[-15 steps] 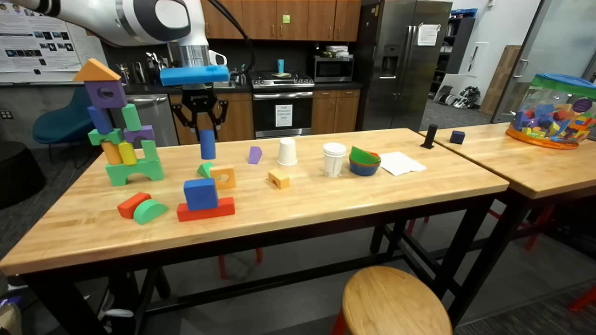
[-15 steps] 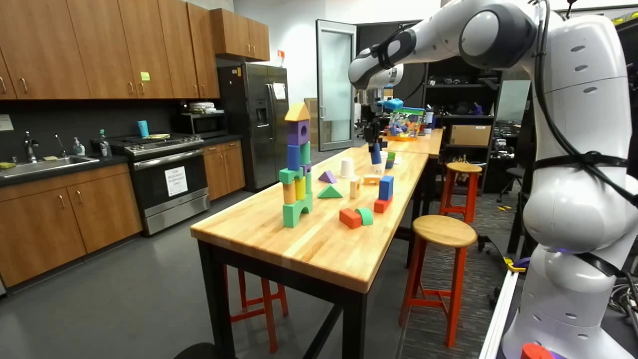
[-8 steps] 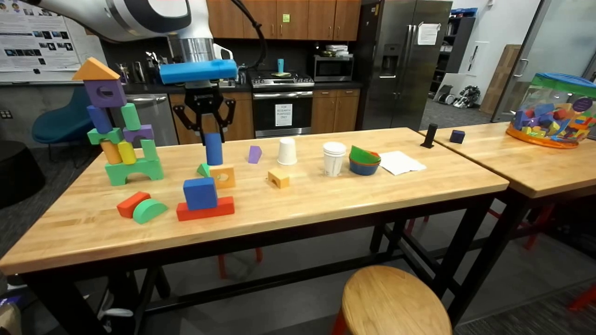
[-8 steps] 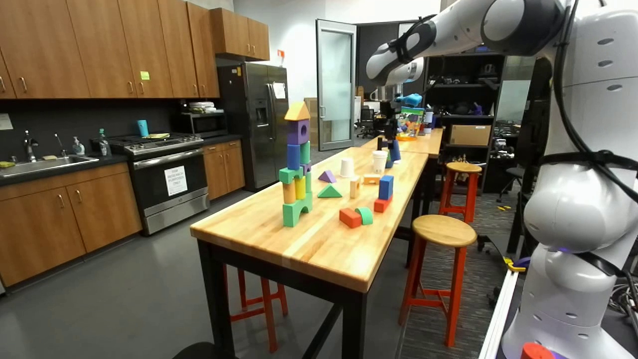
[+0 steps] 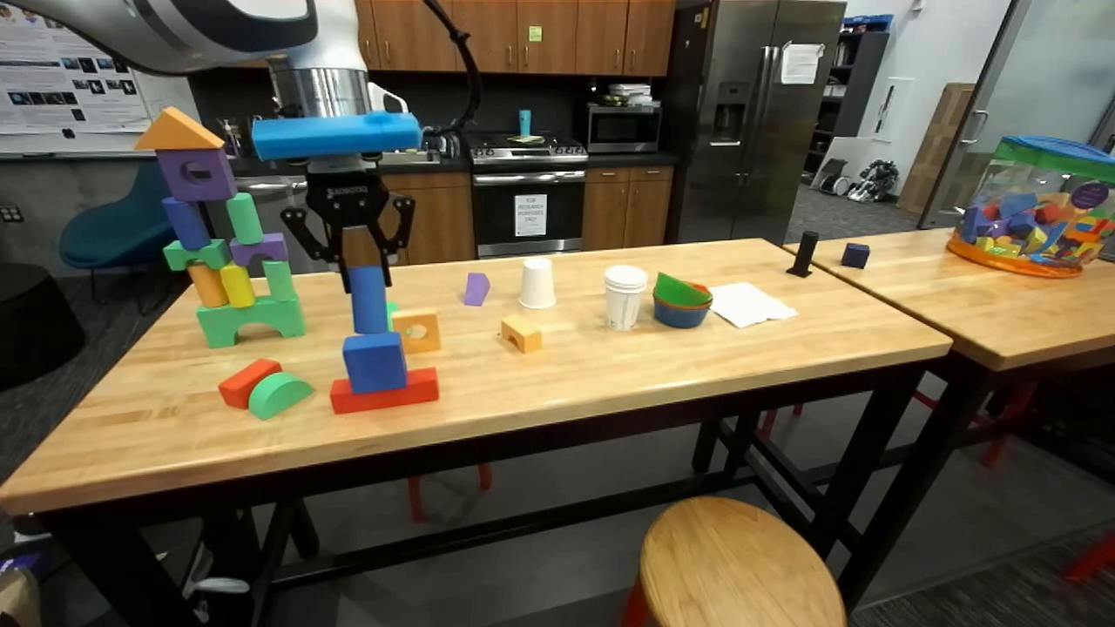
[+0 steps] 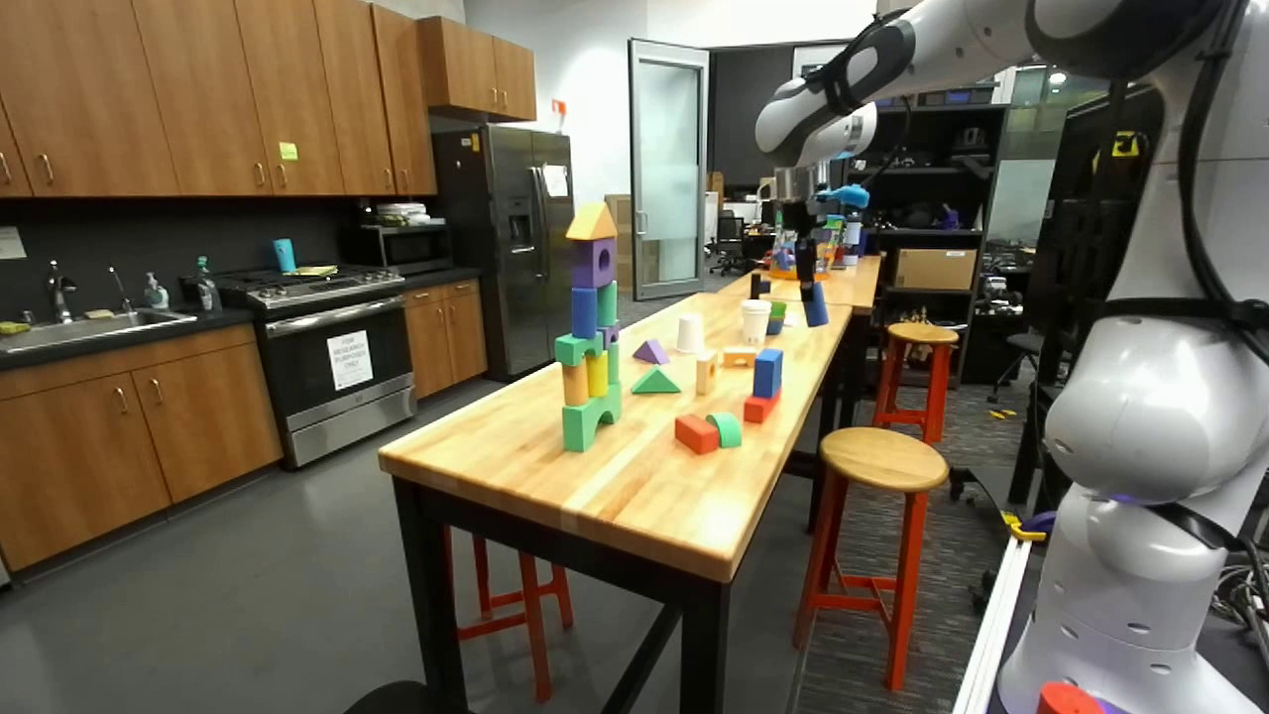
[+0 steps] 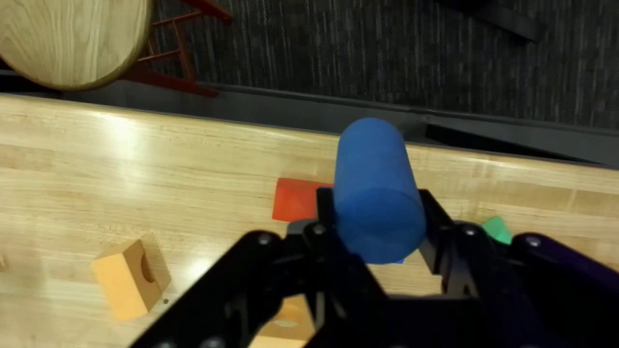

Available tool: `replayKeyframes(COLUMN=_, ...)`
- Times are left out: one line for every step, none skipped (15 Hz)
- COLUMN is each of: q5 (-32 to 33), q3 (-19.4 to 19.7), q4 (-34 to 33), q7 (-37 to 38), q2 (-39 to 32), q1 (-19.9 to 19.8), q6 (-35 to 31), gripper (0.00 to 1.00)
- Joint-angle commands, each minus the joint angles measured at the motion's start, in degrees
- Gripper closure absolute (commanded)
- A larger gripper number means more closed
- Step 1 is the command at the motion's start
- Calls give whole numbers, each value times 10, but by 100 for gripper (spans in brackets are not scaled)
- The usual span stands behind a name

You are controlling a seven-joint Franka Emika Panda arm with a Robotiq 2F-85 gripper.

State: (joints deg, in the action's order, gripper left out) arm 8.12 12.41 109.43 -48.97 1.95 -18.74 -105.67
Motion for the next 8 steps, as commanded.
replayKeyframes(q5=-4, q3=6, q4=55, q7=-2, q2=55, q1=25, q6=-2, gripper=83)
replayKeyframes(q5=-3, q3=6, q4=63, q7=1, q2=62, q1=31, q6=-2, gripper=83)
replayKeyframes(q5=-7, q3=7, q4=68, q7=0, q2=68, q1=35, q6=2, gripper=83)
replayKeyframes(q5=-12, q3=8, q4=75, q7=5, q2=73, q1=39, q6=-1, gripper=83)
replayKeyframes(q5=-26, q3=9, q4=79, q7=10, q2=77, q1=43, q6=-4, gripper=83)
replayKeyframes(q5=-60, q3=14, q4=92, q7=18, q2=87, q1=45, q6=-30, gripper=83)
replayKeyframes(q5=-81, q3=15, q4=100, q7=23, q2=92, q1=47, q6=-42, gripper=83)
replayKeyframes(q5=-98, q3=15, q4=115, q7=28, q2=98, q1=50, q6=-75, gripper=83)
